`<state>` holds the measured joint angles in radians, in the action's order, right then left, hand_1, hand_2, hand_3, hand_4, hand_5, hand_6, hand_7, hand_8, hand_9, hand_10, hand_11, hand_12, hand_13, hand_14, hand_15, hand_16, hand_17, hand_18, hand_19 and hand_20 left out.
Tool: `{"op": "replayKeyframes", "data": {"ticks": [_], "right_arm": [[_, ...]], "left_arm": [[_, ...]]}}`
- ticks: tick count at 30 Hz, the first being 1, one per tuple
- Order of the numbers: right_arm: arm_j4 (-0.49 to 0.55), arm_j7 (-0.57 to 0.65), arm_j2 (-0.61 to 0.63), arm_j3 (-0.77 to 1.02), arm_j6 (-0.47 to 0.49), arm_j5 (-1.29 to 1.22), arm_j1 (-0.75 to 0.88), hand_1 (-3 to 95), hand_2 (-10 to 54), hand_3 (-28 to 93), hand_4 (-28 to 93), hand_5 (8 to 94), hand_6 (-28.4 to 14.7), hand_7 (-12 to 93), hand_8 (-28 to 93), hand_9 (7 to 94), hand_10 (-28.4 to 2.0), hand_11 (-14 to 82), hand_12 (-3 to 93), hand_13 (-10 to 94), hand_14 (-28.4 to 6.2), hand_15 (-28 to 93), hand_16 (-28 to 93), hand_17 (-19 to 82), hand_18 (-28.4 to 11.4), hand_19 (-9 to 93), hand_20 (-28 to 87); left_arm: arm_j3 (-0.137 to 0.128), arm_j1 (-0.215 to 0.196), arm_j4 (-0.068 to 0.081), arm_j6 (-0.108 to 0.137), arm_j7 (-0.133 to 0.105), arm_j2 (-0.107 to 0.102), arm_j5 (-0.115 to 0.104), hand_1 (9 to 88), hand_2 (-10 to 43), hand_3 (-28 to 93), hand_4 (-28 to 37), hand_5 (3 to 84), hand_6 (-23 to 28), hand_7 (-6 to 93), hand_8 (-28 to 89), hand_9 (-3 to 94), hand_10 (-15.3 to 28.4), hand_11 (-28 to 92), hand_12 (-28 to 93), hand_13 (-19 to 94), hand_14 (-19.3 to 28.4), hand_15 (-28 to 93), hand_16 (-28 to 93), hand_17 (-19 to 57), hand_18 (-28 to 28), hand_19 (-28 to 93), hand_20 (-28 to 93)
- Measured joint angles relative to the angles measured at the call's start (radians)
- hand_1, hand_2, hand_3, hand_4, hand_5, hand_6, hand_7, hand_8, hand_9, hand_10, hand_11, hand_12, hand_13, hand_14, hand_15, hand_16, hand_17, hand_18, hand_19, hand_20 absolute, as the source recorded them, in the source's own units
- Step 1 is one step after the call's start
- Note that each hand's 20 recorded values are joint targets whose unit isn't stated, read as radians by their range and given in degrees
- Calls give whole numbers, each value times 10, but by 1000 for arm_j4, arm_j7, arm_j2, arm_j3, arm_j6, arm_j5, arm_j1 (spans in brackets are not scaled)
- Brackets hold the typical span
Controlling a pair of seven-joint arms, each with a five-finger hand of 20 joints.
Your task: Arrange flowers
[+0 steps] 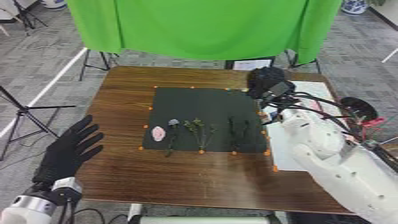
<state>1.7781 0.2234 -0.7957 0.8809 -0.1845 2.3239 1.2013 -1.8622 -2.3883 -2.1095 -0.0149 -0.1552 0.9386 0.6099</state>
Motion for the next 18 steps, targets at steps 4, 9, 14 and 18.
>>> {"op": "replayKeyframes", "data": {"ticks": [4, 9, 14, 18], "right_arm": [[-55, -15, -108, -124, 27, 7, -111, 471, -95, 867, -274, 742, 28, 436, -27, 903, -49, 121, 460, 749, -42, 716, 337, 368, -192, 900, 540], [-150, -29, -231, -216, 72, 37, -187, 473, -95, 862, -276, 742, 29, 436, -33, 901, -48, 119, 458, 747, -42, 719, 336, 366, -192, 901, 542], [-179, -29, -295, -250, 117, 75, -198, 481, -95, 856, -280, 743, 30, 434, -37, 900, -44, 116, 454, 745, -41, 723, 336, 366, -191, 901, 542], [-203, -27, -315, -279, 127, 88, -200, 479, -95, 855, -282, 743, 33, 432, -37, 900, -45, 114, 451, 744, -41, 725, 335, 364, -191, 901, 542]], "left_arm": [[8, 9, 2, 0, 3, -1, 0, 244, -44, 698, -282, 237, 26, 175, -100, 205, 100, 135, 199, 138, 137, 203, 48, -120, 197, 313, 100], [15, 16, 4, 0, 5, -7, 0, 244, -44, 698, -282, 237, 27, 174, -99, 205, 100, 137, 199, 138, 137, 203, 48, -120, 197, 313, 100], [18, 18, 4, 0, 5, -11, -1, 245, -44, 697, -282, 237, 27, 174, -99, 205, 100, 137, 199, 138, 137, 203, 48, -120, 197, 313, 100], [19, 22, 8, 0, 6, -14, -1, 245, -44, 698, -282, 237, 27, 174, -99, 205, 100, 136, 198, 138, 138, 205, 48, -120, 197, 312, 100]]}}
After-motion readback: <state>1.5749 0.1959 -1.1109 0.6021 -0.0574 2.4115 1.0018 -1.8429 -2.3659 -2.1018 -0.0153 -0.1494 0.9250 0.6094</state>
